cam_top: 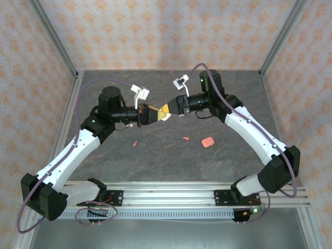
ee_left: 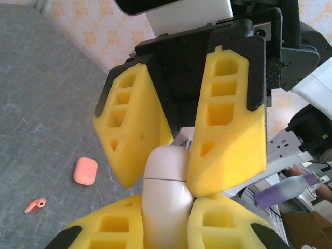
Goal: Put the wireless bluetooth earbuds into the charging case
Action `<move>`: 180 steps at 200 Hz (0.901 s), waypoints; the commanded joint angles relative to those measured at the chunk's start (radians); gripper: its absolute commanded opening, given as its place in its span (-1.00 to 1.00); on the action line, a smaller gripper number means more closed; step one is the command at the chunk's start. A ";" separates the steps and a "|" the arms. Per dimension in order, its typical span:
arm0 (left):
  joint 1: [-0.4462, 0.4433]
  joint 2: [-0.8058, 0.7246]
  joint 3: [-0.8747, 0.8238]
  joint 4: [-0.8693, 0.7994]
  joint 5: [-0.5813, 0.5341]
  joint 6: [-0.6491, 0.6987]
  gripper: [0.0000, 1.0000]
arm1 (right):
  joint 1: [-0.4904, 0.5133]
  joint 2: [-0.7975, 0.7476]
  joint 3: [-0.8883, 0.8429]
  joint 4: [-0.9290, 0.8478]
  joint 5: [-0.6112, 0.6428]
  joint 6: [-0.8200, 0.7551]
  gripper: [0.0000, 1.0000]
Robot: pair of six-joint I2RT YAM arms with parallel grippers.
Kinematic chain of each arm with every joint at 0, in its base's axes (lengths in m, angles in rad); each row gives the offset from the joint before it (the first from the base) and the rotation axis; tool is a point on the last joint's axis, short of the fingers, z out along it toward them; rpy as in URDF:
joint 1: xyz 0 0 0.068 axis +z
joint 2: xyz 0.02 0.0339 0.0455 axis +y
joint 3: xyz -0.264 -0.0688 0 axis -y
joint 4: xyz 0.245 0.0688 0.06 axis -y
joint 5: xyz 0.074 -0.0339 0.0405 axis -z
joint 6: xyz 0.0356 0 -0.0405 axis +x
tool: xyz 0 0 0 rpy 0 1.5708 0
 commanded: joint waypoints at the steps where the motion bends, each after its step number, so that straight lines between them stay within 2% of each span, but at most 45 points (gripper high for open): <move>1: 0.001 -0.033 -0.017 0.047 -0.049 0.005 -0.94 | 0.014 -0.026 -0.002 0.069 0.028 0.058 -0.16; 40: 0.002 -0.076 -0.056 0.083 -0.096 -0.023 -0.94 | 0.013 -0.059 -0.066 0.174 0.063 0.147 -0.12; 68: 0.004 -0.090 -0.081 0.125 -0.109 -0.064 -0.93 | 0.016 -0.084 -0.152 0.352 0.062 0.262 -0.18; 94: 0.003 -0.089 -0.084 0.145 -0.109 -0.090 -0.91 | 0.031 -0.086 -0.170 0.366 0.070 0.262 -0.26; 106: 0.002 -0.088 -0.083 0.151 -0.107 -0.097 -0.90 | 0.036 -0.085 -0.172 0.364 0.075 0.258 -0.36; 139: 0.003 -0.097 -0.081 0.146 -0.103 -0.105 -0.89 | 0.036 -0.082 -0.166 0.359 0.095 0.253 -0.80; 180: 0.003 -0.125 -0.103 0.148 -0.109 -0.108 -0.80 | 0.029 -0.073 -0.163 0.401 0.099 0.315 -0.95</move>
